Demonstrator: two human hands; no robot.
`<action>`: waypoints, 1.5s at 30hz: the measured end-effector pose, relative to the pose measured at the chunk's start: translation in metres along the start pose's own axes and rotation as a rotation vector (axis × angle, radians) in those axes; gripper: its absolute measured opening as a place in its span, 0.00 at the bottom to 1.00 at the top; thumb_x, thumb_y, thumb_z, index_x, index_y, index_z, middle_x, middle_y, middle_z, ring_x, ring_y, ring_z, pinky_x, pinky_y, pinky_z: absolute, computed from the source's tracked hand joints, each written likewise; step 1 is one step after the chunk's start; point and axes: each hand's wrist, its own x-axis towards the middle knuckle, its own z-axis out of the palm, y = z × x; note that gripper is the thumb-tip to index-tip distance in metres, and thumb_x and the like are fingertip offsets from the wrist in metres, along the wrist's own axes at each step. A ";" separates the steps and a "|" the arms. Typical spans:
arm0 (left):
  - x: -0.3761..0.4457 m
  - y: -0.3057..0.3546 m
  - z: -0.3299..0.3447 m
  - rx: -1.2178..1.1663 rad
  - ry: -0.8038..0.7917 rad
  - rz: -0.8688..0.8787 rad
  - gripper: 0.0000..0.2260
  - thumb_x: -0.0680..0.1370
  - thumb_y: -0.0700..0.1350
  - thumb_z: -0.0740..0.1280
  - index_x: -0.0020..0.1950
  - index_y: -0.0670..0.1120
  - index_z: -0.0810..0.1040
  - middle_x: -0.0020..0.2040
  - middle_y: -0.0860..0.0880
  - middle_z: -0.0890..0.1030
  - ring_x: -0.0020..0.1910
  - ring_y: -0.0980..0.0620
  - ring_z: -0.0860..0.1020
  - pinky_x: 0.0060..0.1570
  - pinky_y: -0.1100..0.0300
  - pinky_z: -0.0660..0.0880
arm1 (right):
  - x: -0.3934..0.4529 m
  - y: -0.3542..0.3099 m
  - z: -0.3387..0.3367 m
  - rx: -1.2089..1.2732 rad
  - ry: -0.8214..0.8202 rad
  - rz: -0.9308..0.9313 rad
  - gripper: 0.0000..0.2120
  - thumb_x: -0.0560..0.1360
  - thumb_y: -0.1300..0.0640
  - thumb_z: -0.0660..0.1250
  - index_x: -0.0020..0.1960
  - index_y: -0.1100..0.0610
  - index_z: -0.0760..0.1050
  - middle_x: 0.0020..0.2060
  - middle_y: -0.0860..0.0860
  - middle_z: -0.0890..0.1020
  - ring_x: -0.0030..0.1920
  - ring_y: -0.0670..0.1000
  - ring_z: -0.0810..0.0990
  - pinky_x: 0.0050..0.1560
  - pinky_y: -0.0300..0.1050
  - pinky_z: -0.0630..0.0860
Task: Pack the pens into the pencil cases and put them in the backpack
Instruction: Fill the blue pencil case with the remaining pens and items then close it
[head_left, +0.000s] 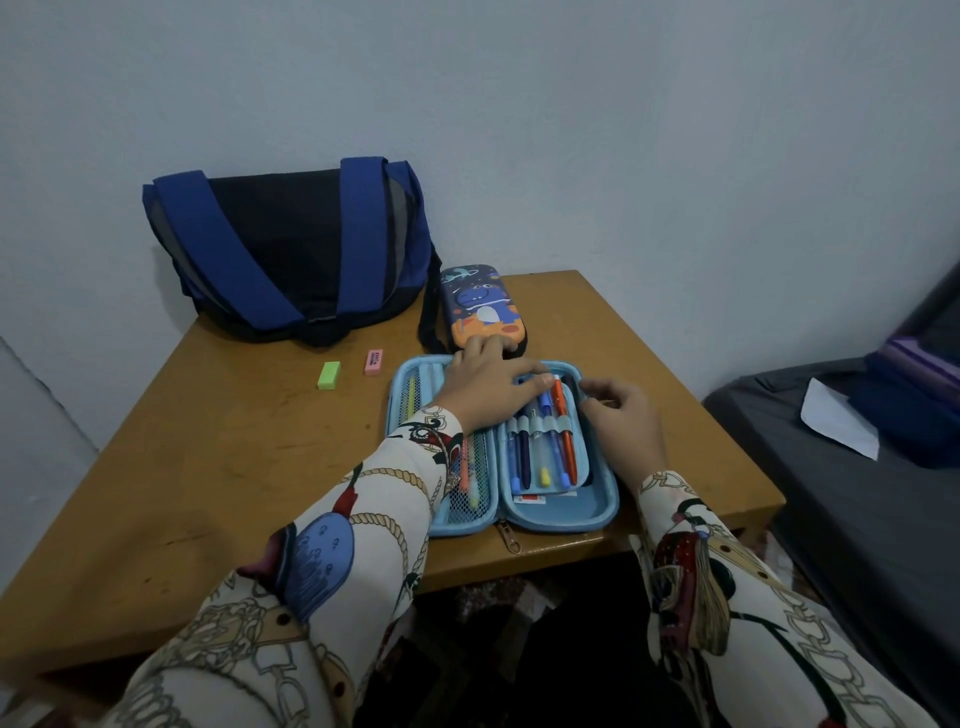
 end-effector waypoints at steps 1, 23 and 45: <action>0.000 0.001 0.000 0.037 -0.016 0.012 0.17 0.80 0.64 0.54 0.63 0.63 0.75 0.71 0.50 0.65 0.72 0.48 0.56 0.69 0.48 0.53 | 0.000 0.000 0.000 0.005 -0.004 0.001 0.07 0.75 0.56 0.67 0.52 0.48 0.79 0.52 0.52 0.81 0.51 0.49 0.80 0.53 0.52 0.80; -0.003 0.000 -0.003 -0.127 -0.019 0.005 0.09 0.76 0.60 0.65 0.55 0.66 0.78 0.71 0.53 0.66 0.72 0.51 0.54 0.69 0.47 0.53 | -0.004 -0.009 -0.001 -0.047 -0.105 -0.036 0.02 0.73 0.45 0.73 0.45 0.38 0.81 0.50 0.49 0.72 0.53 0.51 0.78 0.57 0.55 0.78; -0.005 0.000 -0.002 -0.165 0.035 0.038 0.09 0.76 0.58 0.66 0.55 0.58 0.78 0.63 0.55 0.71 0.69 0.52 0.59 0.65 0.53 0.55 | -0.007 -0.013 -0.001 -0.143 -0.080 -0.026 0.10 0.72 0.47 0.73 0.40 0.54 0.80 0.48 0.50 0.71 0.48 0.47 0.75 0.44 0.45 0.71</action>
